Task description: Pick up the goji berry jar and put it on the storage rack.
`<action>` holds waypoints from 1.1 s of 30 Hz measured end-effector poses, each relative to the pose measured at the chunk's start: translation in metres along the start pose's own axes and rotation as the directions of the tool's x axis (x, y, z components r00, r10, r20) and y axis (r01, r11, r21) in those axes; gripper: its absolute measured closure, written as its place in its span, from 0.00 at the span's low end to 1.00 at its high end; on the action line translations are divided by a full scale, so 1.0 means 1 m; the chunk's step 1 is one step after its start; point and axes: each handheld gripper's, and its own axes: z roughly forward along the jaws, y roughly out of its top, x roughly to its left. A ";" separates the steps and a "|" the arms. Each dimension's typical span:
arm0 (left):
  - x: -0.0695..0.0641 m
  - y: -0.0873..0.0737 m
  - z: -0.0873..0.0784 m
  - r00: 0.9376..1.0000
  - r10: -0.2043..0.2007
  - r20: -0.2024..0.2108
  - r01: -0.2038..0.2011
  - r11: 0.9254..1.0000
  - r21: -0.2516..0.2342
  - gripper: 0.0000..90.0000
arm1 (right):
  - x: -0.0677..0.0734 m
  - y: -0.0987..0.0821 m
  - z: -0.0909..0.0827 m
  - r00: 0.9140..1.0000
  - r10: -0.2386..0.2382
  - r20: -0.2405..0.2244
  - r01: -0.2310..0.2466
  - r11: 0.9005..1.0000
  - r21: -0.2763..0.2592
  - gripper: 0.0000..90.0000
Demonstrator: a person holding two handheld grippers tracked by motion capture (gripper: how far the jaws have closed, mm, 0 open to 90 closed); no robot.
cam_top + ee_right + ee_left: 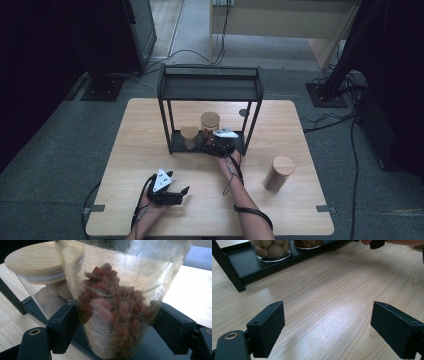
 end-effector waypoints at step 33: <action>-0.001 0.001 0.001 1.000 0.006 -0.003 -0.006 1.000 0.004 0.13 | 0.000 -0.001 -0.013 1.000 -0.010 -0.013 0.011 0.999 0.053 0.25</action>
